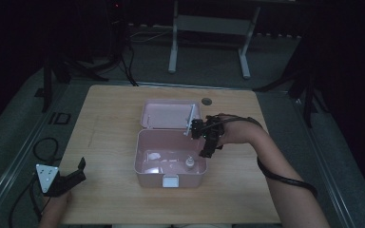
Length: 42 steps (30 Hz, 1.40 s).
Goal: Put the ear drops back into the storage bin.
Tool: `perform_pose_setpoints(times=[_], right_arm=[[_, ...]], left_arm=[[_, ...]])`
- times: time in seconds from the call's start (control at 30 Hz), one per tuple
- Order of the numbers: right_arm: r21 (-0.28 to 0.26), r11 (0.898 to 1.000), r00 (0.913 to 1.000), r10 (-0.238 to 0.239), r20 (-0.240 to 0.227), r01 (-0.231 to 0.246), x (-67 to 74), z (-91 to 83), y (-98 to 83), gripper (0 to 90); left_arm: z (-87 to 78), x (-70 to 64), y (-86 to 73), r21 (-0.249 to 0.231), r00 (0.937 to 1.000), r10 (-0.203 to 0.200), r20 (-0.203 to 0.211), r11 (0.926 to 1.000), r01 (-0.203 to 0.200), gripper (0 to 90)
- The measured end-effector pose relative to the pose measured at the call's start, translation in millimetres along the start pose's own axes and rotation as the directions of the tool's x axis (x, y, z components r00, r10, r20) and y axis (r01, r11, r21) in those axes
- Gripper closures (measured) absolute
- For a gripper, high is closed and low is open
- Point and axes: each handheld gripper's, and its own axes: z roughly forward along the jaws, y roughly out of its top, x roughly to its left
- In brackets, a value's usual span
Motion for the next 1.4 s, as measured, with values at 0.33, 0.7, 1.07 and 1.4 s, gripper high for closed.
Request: perform_pose_setpoints(times=[0.33, 0.7, 1.07, 1.4], right_arm=[[-0.025, 0.997, 0.9973, 0.072, 0.014, -0.072, -8.0, -0.1, -38.9, 18.0], [-0.077, 0.979, 0.9821, 0.188, 0.012, -0.187, -13.6, 23.8, -82.2, 18.2], [-0.174, 0.925, 0.9374, 0.348, 0.021, -0.339, -15.3, 66.5, -129.0, 18.2], [-0.309, 0.839, 0.8800, 0.475, 0.014, -0.448, -6.0, 101.4, -166.0, 17.6]], left_arm=[[-0.2, -0.5, -0.2, -0.003, 1.0000, -0.001, 0.000, 1.0000, 0.001, 0.3], [-0.2, -0.4, -0.2, -0.002, 1.0000, 0.000, -0.001, 1.0000, 0.000, 0.3], [-0.3, -0.3, -0.2, -0.002, 1.0000, -0.002, -0.001, 1.0000, 0.002, 0.3], [-0.3, -0.3, -0.2, -0.002, 1.0000, -0.002, -0.002, 1.0000, 0.002, 0.3]])
